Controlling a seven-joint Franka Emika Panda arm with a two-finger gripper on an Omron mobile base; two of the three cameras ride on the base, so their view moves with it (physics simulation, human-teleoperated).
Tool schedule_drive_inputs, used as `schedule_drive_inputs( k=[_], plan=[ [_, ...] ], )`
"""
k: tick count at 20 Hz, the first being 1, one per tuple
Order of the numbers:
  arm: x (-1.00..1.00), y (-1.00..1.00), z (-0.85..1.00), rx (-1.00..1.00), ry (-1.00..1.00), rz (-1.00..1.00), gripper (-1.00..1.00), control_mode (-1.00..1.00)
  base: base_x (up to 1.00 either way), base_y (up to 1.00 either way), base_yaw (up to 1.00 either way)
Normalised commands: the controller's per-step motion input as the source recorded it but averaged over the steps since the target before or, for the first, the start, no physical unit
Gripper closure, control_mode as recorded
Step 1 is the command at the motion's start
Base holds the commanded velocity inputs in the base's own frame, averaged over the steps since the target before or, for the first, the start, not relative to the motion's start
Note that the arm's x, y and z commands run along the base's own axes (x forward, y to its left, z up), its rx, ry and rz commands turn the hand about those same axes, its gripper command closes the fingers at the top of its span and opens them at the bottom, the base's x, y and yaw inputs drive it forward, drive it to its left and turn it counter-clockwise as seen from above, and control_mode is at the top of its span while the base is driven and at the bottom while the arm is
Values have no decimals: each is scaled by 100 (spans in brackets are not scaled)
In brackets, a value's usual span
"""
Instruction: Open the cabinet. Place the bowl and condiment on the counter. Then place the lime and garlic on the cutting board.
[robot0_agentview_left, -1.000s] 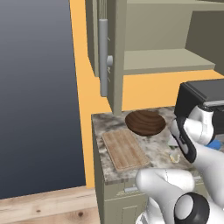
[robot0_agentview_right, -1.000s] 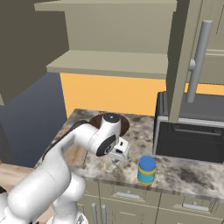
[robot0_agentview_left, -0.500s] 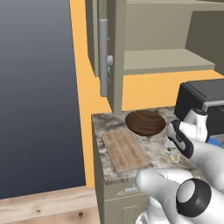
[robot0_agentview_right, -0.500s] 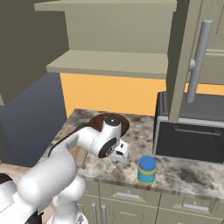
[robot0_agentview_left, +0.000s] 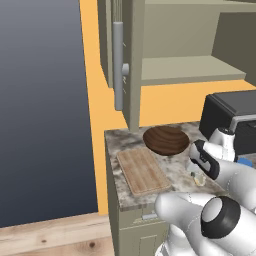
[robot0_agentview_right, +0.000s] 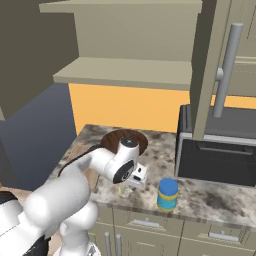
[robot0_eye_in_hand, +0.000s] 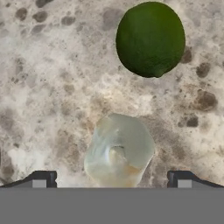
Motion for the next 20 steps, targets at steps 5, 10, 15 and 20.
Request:
schedule_drive_inputs(
  k=[5,10,15,20],
  plan=[
    [0,0,-22,0,0,0,-100,-100,0,0,0],
    [0,0,-23,0,0,0,-100,-100,0,0,0],
    [9,0,-19,0,0,0,-100,-100,0,0,0],
    [0,0,0,0,1,0,100,-100,0,0,0]
  ],
)
